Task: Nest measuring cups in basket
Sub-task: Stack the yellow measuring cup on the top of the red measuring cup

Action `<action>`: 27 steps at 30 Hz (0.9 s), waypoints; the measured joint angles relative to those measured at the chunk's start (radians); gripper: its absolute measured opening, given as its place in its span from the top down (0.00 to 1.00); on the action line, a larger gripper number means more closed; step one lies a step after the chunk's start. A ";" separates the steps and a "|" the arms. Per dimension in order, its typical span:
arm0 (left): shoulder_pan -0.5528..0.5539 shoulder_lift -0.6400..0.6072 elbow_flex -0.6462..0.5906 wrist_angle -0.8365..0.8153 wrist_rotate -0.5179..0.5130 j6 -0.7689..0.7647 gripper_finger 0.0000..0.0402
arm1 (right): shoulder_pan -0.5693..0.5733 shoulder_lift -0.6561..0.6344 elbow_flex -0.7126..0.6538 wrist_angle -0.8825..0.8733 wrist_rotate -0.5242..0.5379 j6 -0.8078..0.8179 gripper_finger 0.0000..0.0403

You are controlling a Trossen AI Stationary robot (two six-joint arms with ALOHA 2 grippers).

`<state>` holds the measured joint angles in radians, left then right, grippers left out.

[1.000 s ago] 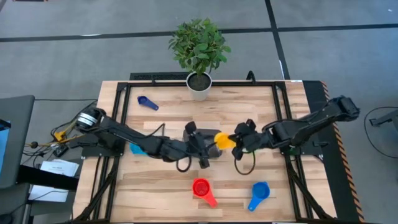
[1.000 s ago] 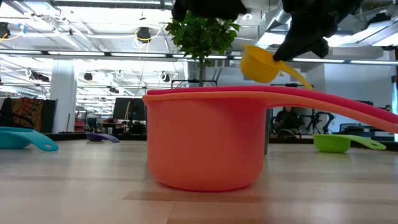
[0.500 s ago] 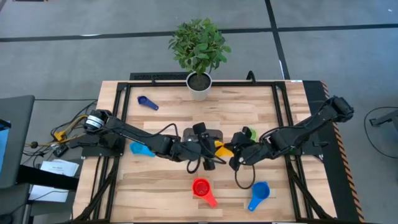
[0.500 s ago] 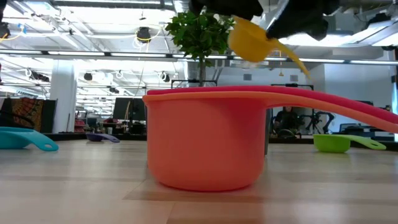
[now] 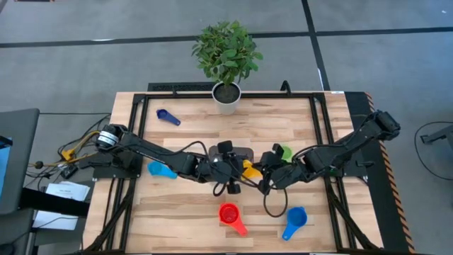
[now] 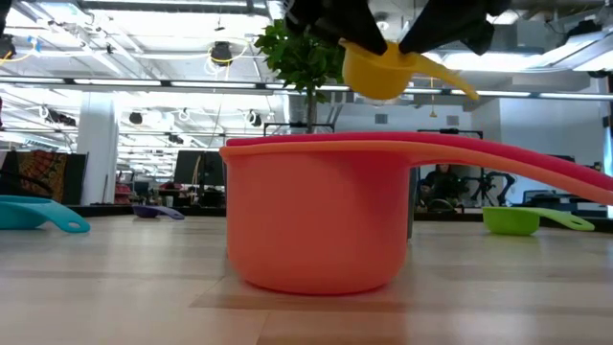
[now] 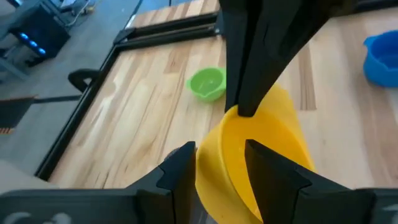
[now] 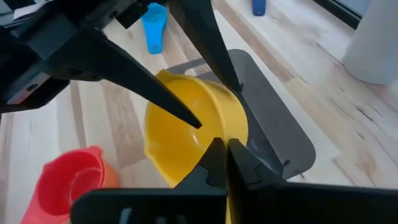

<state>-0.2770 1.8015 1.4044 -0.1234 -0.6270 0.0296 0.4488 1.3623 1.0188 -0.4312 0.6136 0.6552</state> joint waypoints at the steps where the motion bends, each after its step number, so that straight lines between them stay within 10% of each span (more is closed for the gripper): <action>1: 0.001 0.000 0.000 -0.005 0.000 -0.002 0.70 | 0.000 0.000 0.000 0.000 0.000 -0.002 0.99; 8: 0.008 0.000 0.000 -0.008 -0.012 -0.003 0.96 | 0.000 0.000 0.000 0.004 -0.002 -0.001 0.98; 19: 0.046 -0.001 -0.002 -0.091 0.060 -0.085 0.99 | 0.003 -0.003 0.000 -0.005 -0.016 -0.029 0.92; 27: 0.006 -0.025 0.091 -0.290 0.389 -0.093 1.00 | 0.127 -0.105 0.000 -0.068 0.022 0.002 0.81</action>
<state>-0.2707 1.7767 1.4951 -0.4138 -0.2378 -0.0630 0.5755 1.2571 1.0187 -0.4996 0.6352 0.6572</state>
